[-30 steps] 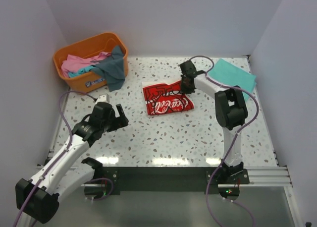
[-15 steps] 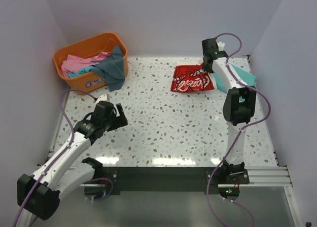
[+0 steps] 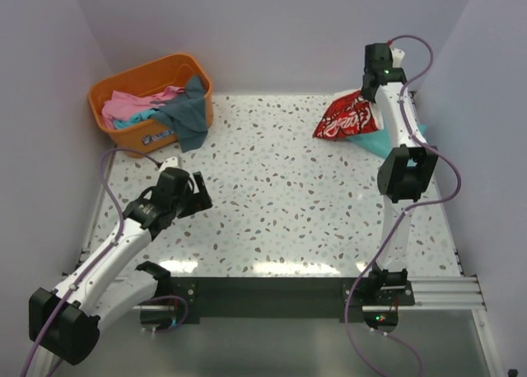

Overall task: Fold and stack the t-shirts
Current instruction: Neatly place the folded tshirt to the corner

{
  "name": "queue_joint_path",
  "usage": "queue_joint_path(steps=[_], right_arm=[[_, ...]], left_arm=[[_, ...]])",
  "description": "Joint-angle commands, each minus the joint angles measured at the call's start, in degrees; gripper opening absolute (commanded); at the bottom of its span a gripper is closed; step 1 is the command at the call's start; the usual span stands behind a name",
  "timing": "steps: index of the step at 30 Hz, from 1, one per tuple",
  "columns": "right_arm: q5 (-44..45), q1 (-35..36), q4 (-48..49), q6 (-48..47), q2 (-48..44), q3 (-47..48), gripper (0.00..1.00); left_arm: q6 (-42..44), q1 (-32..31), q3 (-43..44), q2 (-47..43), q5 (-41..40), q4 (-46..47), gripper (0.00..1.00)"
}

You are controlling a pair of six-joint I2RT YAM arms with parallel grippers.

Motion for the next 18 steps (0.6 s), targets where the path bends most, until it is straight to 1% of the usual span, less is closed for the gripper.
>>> queue_joint_path(steps=[1, 4, 9, 15, 18], right_arm=[[1.69, -1.40, -0.19, -0.79, -3.11, 2.93, 0.00], [0.38, -2.63, 0.34, -0.52, -4.95, 2.40, 0.00], [-2.69, -6.05, -1.15, -0.88, -5.57, 5.64, 0.00], [-5.60, -8.69, -0.80, -0.61, -7.07, 6.44, 0.00], [-9.29, -10.01, -0.36, 0.09, -7.68, 6.44, 0.00]], left_arm=[[0.28, -0.14, 1.82, -1.62, -1.96, -0.07, 1.00], [-0.16, -0.14, 1.38, -2.06, -2.14, -0.42, 1.00], [-0.43, -0.14, 1.03, -2.33, -2.05, -0.34, 1.00], [-0.78, -0.14, 0.94, -1.98, -2.32, -0.59, 1.00], [-0.51, -0.14, 0.76, -1.54, -1.70, -0.42, 1.00]])
